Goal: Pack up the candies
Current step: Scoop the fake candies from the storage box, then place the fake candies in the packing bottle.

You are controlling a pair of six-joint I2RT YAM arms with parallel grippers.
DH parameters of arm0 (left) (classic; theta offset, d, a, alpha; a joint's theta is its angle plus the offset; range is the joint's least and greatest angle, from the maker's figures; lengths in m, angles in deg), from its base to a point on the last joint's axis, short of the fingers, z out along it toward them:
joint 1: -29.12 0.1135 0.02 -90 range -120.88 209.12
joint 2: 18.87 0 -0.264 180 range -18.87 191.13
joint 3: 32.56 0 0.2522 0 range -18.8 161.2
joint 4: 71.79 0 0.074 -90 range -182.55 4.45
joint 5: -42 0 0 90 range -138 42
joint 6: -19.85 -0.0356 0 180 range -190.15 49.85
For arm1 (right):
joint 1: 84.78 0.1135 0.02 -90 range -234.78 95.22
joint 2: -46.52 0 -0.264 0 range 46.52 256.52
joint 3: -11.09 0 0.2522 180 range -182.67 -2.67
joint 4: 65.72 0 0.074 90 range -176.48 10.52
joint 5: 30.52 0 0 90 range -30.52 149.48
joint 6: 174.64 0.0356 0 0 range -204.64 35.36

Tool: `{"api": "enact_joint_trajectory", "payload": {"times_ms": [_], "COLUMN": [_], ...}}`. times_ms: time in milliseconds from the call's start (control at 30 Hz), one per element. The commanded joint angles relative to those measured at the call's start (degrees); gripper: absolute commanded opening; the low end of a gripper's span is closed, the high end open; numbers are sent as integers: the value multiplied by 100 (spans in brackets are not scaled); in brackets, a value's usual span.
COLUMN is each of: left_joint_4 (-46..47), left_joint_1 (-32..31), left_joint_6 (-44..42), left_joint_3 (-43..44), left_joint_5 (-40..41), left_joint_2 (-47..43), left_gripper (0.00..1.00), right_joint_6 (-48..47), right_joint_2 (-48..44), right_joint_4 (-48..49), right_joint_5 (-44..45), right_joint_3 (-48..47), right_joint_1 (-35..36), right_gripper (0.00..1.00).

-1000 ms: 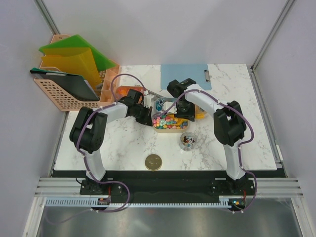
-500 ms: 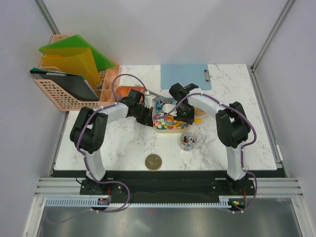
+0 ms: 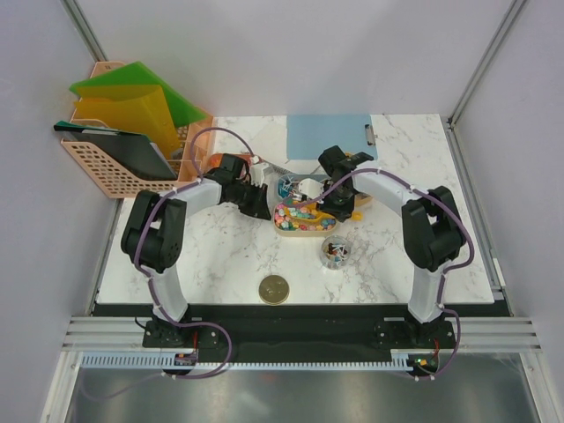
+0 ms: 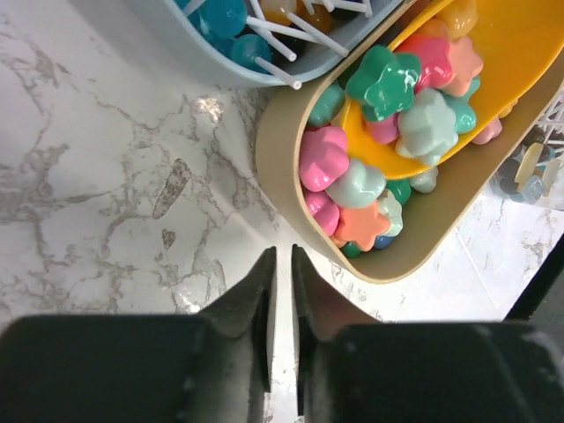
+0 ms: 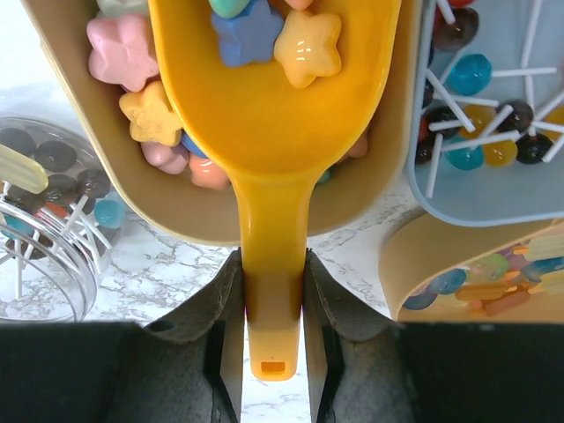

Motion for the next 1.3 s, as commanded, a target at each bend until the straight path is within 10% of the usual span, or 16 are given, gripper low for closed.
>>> {"api": "enact_joint_trajectory", "payload": {"times_ms": [0, 667, 1267], "left_joint_4": [-195, -652, -687], "left_joint_1": [127, 391, 391], "left_joint_6": [-315, -1106, -1712], "left_joint_3": [203, 273, 642], "left_joint_5": [-417, -479, 2526], "left_joint_2": [-342, -623, -913], "left_gripper": [20, 28, 41], "right_joint_6": [-41, -753, -2977], "right_joint_2": [-515, -1657, -3750], "right_joint_4": [696, 803, -1403], "right_joint_5": [-415, -705, 235], "right_joint_3": [214, 1278, 2069], "right_joint_1": [-104, -465, -966], "right_gripper": [0, 0, 0]}}
